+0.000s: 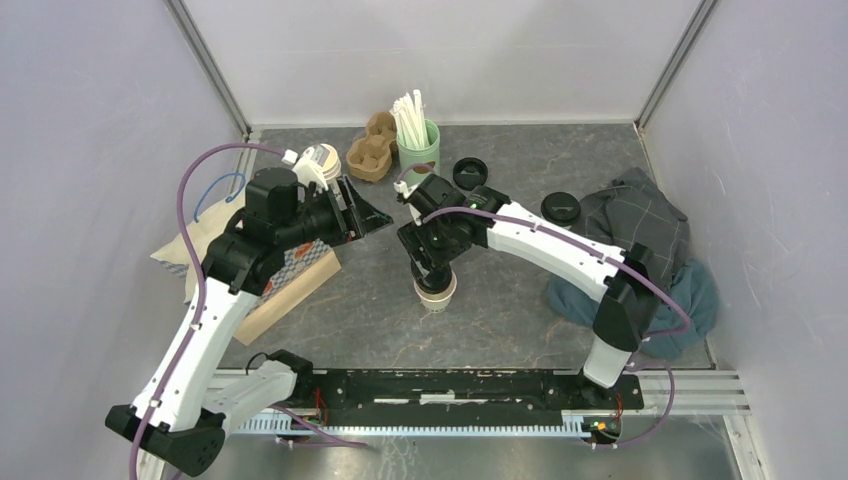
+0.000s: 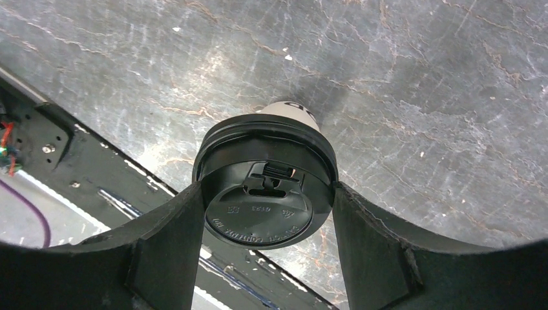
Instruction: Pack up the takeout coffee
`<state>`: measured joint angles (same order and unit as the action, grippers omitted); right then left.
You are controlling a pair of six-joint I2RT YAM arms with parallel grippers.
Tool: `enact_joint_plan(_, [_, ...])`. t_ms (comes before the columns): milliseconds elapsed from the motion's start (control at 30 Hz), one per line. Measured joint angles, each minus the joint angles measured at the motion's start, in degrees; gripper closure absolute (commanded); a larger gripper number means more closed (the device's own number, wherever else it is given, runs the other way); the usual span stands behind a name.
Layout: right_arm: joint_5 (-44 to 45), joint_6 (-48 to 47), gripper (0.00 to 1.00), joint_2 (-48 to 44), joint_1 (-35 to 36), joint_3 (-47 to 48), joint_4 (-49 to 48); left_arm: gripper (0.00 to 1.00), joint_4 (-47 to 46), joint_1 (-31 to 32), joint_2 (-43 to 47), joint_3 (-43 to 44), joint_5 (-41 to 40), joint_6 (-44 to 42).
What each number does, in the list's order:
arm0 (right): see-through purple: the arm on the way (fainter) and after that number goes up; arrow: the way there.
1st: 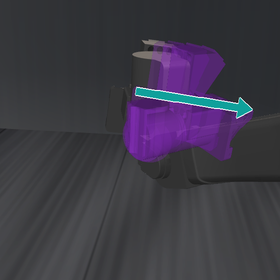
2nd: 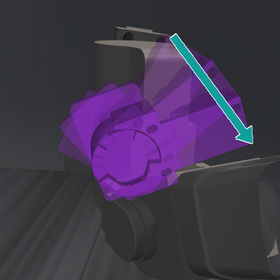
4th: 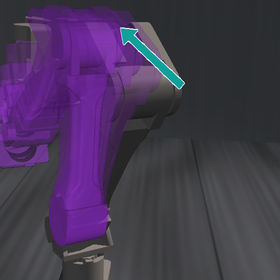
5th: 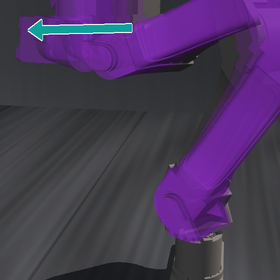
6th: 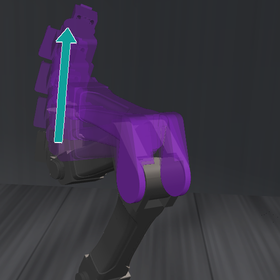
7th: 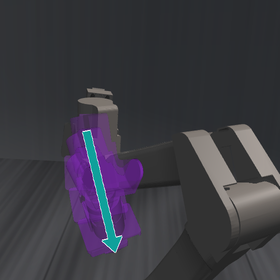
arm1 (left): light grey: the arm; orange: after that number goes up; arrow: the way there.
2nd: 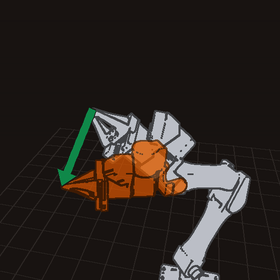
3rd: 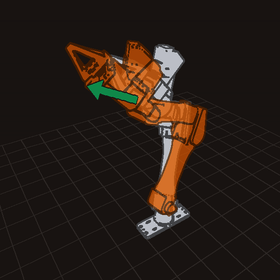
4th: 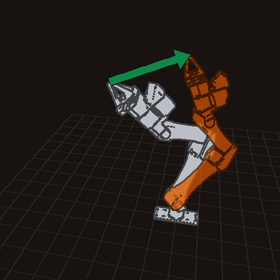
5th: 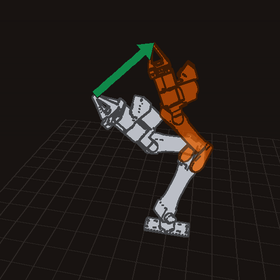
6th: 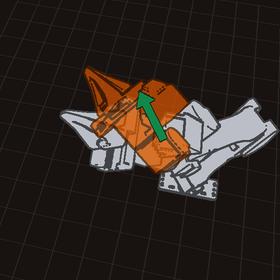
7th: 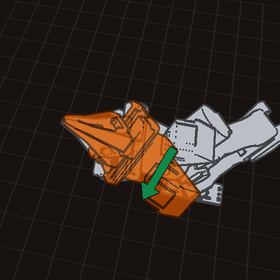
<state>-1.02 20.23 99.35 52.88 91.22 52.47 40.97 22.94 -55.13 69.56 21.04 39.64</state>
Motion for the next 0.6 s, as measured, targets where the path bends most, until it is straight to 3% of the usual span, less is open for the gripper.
enact_joint_plan(600, [4.0, -2.3, 0.27, 4.7, 1.9, 2.8, 5.2, 0.27, 1.0, 0.0, 0.2, 0.3, 0.0, -1.8])
